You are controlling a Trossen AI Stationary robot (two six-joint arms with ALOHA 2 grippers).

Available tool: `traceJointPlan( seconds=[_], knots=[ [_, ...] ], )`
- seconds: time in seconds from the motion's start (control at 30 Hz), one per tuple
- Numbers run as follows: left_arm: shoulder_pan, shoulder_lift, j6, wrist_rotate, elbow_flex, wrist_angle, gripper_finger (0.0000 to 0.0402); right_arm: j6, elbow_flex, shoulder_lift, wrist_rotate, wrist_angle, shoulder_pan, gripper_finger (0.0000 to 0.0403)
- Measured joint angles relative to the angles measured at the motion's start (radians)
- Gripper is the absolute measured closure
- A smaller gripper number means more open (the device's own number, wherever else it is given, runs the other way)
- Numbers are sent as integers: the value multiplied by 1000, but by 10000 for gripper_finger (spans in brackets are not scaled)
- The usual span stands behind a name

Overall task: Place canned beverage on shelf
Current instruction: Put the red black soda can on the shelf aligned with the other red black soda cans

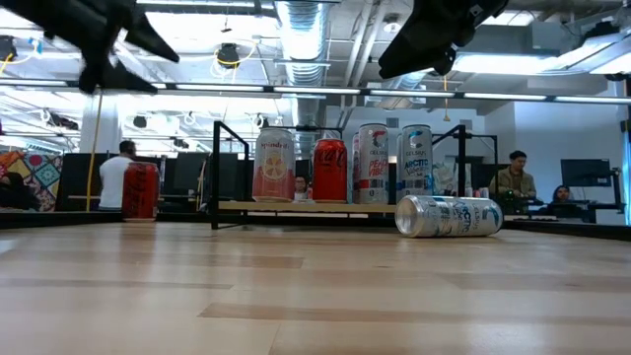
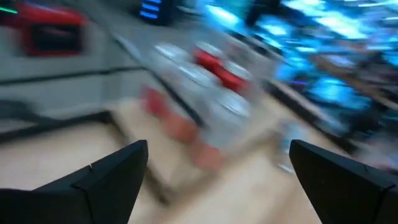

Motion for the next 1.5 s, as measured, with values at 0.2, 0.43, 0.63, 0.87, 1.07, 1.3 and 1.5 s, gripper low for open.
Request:
traceJointPlan(
  seconds=[0.2, 0.43, 0.63, 0.87, 1.07, 1.3, 1.5],
  knots=[
    [179, 280, 14, -138, 369, -409, 24, -3, 0, 0, 0, 1, 0, 265],
    [552, 686, 221, 28, 647, -581, 24, 1, 0, 0, 0, 2, 16, 265],
    [872, 947, 298, 269, 858, -732, 24, 8, 0, 0, 1, 3, 70, 265],
    [1003, 1170, 302, 312, 1027, -836, 24, 8, 0, 0, 55, 2, 122, 265],
    [1011, 1337, 326, 177, 1098, -858, 24, 11, 0, 0, 62, 2, 147, 265],
    [1094, 1531, 373, 105, 1219, -1052, 24, 20, 0, 0, 61, 0, 172, 265],
    [1147, 1591, 490, 239, 1311, -1156, 24, 19, 0, 0, 82, -39, 181, 265]
  ],
)
